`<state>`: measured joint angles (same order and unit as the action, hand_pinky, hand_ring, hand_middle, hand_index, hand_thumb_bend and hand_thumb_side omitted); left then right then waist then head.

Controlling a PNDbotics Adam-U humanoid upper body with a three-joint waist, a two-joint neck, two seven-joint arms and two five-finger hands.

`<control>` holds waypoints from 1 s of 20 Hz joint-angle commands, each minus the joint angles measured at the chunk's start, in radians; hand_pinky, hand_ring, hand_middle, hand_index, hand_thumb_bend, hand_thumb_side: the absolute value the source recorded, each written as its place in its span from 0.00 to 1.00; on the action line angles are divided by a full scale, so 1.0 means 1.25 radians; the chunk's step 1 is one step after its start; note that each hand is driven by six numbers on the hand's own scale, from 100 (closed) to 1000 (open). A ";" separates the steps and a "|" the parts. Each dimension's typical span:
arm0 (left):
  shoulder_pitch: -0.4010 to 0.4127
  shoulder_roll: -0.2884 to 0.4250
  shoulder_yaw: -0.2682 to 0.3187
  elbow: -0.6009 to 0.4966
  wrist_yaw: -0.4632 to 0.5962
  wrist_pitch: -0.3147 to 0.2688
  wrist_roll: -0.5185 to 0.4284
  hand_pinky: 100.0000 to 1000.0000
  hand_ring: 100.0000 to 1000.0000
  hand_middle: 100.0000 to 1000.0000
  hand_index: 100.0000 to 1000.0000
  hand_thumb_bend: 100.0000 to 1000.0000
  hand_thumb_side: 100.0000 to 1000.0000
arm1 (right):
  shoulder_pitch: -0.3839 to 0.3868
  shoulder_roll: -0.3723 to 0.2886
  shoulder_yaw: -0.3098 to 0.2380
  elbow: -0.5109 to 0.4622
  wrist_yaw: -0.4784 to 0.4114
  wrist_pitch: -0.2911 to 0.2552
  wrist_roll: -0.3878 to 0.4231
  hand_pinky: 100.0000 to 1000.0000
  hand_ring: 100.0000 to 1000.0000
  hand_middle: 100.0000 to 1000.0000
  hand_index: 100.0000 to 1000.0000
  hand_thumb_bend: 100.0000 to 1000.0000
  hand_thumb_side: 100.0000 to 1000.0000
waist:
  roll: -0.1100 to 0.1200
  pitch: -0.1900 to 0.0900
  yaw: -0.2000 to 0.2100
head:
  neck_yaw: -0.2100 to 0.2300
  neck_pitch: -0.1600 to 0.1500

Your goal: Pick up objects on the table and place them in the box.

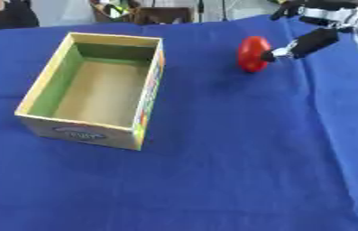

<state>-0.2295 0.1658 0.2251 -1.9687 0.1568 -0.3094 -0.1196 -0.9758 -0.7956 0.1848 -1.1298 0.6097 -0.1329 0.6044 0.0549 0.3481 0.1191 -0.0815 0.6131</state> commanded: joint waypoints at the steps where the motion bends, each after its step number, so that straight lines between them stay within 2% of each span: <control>1: -0.008 0.011 0.002 -0.007 0.001 -0.005 -0.002 0.08 0.29 0.32 0.69 0.00 0.77 | -0.026 -0.009 -0.017 0.009 0.021 -0.004 -0.016 0.93 1.00 0.97 1.00 0.54 0.64 | 0.000 -0.011 0.004 | -0.008 -0.025; 7: -0.011 0.010 0.001 -0.004 0.003 -0.008 -0.005 0.08 0.29 0.32 0.69 0.00 0.77 | -0.046 0.002 -0.028 0.047 0.062 -0.009 -0.054 0.92 1.00 0.97 1.00 0.54 0.64 | 0.003 0.000 0.014 | -0.028 -0.049; 12: -0.016 0.011 0.000 -0.002 0.003 -0.010 -0.009 0.08 0.28 0.32 0.69 0.00 0.77 | -0.055 0.007 -0.038 0.074 0.076 -0.026 -0.057 0.92 1.00 0.97 1.00 0.54 0.63 | 0.003 0.012 0.026 | -0.047 -0.066; 20: -0.019 0.012 0.000 0.002 0.004 -0.014 -0.011 0.08 0.28 0.31 0.69 0.00 0.77 | -0.060 0.002 -0.046 0.086 0.048 -0.068 0.002 0.92 1.00 0.97 1.00 0.54 0.60 | 0.007 0.028 0.038 | -0.060 -0.075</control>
<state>-0.2468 0.1658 0.2249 -1.9562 0.1582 -0.3234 -0.1313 -1.0273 -0.7690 0.1403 -1.0159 0.6829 -0.2105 0.5932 0.0659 0.4035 0.1648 -0.1527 0.5322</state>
